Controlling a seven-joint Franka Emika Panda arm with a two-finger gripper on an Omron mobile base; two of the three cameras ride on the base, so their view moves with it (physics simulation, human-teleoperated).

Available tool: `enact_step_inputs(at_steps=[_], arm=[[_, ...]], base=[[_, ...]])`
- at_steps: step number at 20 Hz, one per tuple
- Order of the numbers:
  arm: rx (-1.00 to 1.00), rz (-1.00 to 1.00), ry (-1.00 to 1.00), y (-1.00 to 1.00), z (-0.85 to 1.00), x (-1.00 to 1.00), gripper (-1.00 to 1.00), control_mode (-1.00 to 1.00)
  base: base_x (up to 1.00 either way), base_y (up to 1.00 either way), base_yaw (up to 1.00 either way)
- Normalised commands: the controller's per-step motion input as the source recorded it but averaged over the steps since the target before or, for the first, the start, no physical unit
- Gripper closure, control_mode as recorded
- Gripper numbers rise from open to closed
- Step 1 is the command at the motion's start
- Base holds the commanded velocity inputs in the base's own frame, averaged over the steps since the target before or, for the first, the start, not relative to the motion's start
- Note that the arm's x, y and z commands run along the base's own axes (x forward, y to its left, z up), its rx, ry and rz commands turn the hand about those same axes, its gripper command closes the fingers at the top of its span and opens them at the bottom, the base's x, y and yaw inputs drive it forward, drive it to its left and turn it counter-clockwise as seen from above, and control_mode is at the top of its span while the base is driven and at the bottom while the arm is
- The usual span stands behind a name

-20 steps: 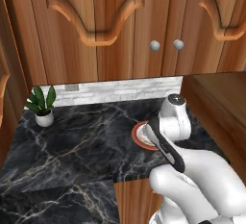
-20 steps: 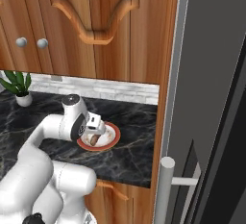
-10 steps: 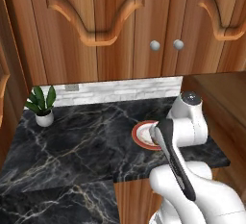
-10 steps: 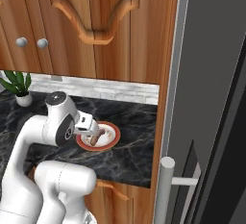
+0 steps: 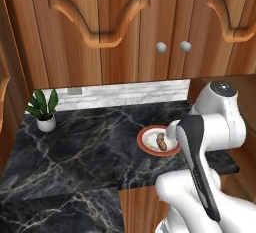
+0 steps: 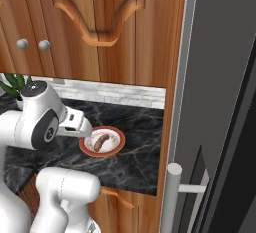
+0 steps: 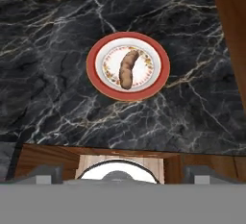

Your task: Pick potato from the fridge and place it on the plate on the counter.

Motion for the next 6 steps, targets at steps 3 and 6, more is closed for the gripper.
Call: enact_step_inputs(at_steps=[3, 6], arm=[[0.00, 0.00, 0.00, 0.00, 0.76, -0.51, -1.00, -1.00], [0.00, 0.00, 0.00, 0.00, 0.76, -0.50, -1.00, -1.00]], base=[[0.00, 0.00, 0.00], [0.00, 0.00, 0.00]])
